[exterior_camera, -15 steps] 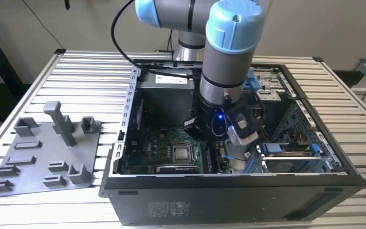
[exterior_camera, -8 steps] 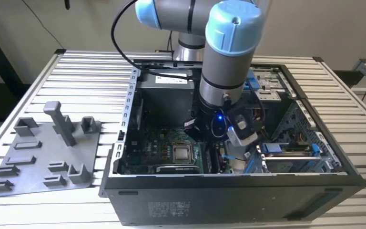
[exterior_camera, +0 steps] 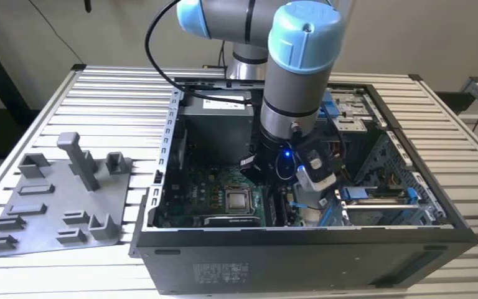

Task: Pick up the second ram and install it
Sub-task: 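Insert the second ram into the second slot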

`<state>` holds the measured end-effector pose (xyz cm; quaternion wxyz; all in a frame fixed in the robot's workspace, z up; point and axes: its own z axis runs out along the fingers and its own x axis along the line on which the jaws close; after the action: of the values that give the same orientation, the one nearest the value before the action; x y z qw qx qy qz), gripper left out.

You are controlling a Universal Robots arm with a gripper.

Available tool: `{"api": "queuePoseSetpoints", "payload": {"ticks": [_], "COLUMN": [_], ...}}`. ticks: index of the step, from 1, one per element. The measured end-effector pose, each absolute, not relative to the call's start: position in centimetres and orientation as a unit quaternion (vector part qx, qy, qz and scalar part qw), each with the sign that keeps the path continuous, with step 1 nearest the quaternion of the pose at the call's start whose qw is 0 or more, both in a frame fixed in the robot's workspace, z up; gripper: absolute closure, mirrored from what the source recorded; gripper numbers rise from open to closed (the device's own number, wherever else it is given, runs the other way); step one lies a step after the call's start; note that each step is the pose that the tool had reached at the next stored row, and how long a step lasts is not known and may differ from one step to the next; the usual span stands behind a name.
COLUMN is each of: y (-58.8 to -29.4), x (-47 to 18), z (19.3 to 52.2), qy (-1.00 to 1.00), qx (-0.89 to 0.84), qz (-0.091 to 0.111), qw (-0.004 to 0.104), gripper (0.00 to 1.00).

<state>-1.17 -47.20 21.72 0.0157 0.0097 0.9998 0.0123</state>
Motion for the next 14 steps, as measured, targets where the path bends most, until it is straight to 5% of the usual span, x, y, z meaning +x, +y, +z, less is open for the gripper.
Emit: {"api": "queuePoseSetpoints", "payload": {"ticks": [14], "y": [-47.2], "x": [-1.16], "z": [21.29], "qy": [1.0], "qx": [0.01], "qz": [0.012], "qw": [0.016], "gripper": [0.84]}}
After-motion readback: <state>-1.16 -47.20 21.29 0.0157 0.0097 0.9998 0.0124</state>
